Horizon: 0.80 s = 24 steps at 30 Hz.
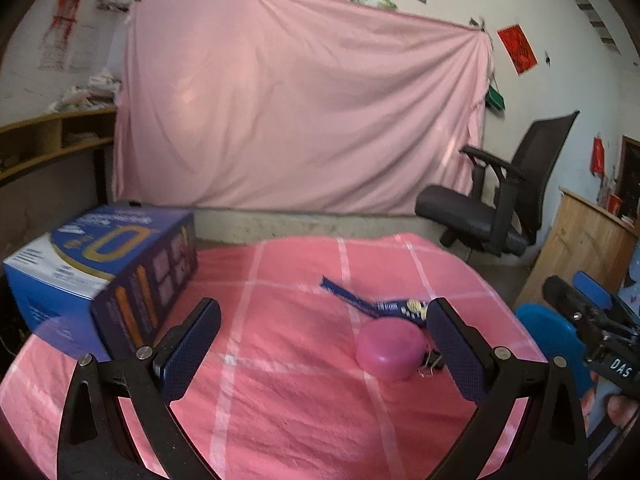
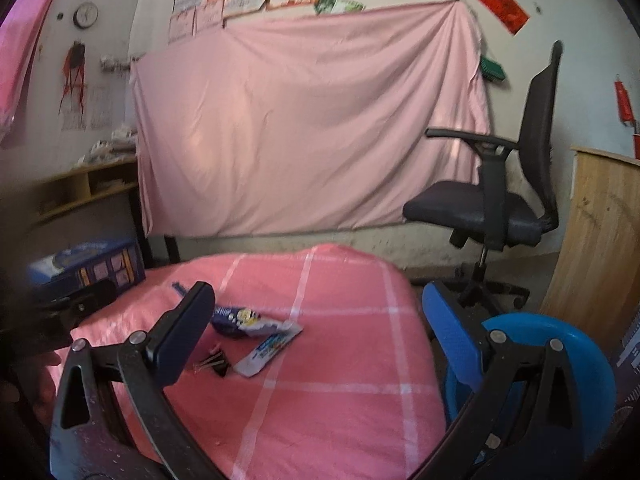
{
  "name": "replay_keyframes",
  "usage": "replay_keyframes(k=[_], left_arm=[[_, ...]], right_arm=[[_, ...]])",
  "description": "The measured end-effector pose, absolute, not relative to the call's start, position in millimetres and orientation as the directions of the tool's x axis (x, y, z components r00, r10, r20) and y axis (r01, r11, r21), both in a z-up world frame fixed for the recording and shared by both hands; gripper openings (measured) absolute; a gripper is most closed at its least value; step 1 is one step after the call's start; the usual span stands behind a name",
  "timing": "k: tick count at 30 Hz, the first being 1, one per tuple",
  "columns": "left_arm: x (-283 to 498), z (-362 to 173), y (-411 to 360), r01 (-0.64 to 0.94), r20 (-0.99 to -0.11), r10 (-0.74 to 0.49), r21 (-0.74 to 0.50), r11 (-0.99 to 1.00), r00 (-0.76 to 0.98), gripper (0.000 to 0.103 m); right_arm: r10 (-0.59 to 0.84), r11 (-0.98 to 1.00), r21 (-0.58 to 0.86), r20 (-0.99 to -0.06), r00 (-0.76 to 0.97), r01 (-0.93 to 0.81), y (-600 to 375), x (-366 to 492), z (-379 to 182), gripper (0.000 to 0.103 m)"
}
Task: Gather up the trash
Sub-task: 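Grasp the pink round ball with the left tool while the right tool grasps the white toothpaste tube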
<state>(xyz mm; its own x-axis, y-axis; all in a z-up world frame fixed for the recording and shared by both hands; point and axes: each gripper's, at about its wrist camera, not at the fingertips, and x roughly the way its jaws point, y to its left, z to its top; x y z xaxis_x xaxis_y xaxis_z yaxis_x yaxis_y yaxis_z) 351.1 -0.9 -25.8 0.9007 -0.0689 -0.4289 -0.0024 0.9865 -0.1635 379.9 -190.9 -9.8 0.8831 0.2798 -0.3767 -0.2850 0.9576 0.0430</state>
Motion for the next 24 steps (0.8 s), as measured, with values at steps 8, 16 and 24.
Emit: replay_keyframes(k=[8,16,24], left_arm=[[378.3,-36.1,-1.9,0.071,-0.532,-0.180,-0.219,0.973,0.827,0.081],[401.4,-45.8,-6.7,0.142,-0.605,-0.301,-0.297,0.944,0.737,0.062],[417.2,-47.5,-19.3,0.185,-0.645,-0.351,-0.312,0.932,0.679,0.062]], right_arm=[[0.313,0.944,0.079,-0.524,0.792,-0.321,-179.1,408.1,-31.5,0.095],[0.317,0.941,0.122,-0.637,0.702,-0.315,-173.4,431.8,-50.8,0.072],[0.325,0.941,0.155,-0.652,0.685,-0.300,-178.1,435.0,-52.9,0.070]])
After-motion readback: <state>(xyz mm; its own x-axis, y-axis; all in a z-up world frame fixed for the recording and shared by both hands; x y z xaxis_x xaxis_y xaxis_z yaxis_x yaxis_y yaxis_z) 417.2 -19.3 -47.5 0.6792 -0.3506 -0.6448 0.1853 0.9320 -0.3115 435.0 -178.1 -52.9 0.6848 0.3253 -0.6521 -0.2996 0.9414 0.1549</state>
